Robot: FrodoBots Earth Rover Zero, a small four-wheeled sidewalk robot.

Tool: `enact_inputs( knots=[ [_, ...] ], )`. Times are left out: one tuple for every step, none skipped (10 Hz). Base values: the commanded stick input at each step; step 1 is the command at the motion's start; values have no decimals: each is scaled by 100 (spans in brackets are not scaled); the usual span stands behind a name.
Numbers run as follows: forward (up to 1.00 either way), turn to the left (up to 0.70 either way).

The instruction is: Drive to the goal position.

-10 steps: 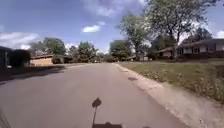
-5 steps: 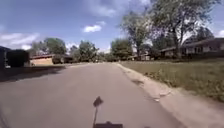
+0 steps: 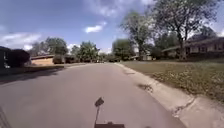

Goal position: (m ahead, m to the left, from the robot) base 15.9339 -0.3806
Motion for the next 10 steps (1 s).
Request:
enact_inputs(
  knots=[
    [100, 3],
    [100, 3],
    [100, 3],
    [100, 3],
    [100, 3],
    [100, 3],
    [100, 3],
    [100, 3],
    [100, 3],
    [100, 3]
  ],
)
